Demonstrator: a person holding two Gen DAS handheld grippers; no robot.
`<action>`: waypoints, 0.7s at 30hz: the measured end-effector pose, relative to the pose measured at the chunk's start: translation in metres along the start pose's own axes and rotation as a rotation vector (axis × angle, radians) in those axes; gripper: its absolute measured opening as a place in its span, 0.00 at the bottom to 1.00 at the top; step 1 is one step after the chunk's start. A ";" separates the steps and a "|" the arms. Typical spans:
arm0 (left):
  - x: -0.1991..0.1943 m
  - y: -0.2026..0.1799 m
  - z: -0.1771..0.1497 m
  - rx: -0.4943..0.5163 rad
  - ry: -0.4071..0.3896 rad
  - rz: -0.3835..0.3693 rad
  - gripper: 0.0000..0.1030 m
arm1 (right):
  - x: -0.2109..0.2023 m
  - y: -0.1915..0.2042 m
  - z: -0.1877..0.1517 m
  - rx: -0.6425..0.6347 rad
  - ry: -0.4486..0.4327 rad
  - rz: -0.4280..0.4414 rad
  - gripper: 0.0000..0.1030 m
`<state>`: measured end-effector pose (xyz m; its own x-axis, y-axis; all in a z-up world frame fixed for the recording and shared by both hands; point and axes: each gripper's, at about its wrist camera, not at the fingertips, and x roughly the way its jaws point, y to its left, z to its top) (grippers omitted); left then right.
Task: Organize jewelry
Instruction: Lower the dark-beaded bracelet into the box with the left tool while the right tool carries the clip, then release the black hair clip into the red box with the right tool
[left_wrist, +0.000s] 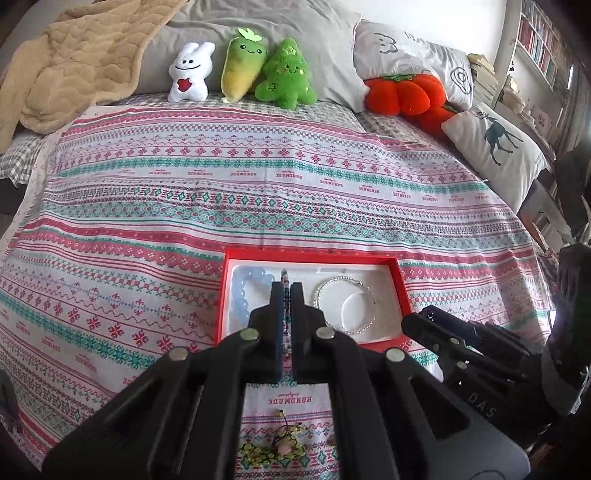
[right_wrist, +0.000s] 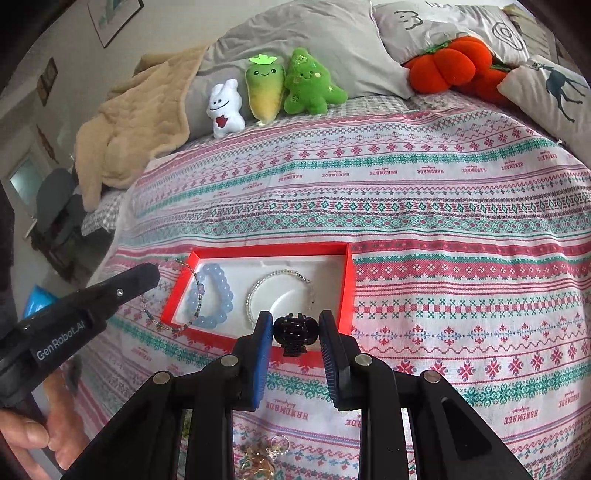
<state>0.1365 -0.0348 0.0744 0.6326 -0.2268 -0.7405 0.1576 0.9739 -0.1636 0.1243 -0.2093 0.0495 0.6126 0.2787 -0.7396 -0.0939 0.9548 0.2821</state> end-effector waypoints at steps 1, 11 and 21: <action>0.001 0.000 0.000 -0.002 0.000 -0.003 0.04 | 0.000 -0.001 0.001 0.004 -0.002 0.006 0.25; 0.015 0.000 0.002 -0.021 0.028 -0.043 0.04 | 0.010 -0.001 0.009 0.016 -0.002 0.034 0.25; 0.022 0.004 0.002 -0.043 0.051 -0.046 0.06 | 0.021 -0.007 0.009 0.024 0.012 0.015 0.27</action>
<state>0.1529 -0.0356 0.0589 0.5862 -0.2710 -0.7635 0.1521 0.9624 -0.2249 0.1443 -0.2110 0.0377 0.6016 0.2942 -0.7426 -0.0842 0.9479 0.3073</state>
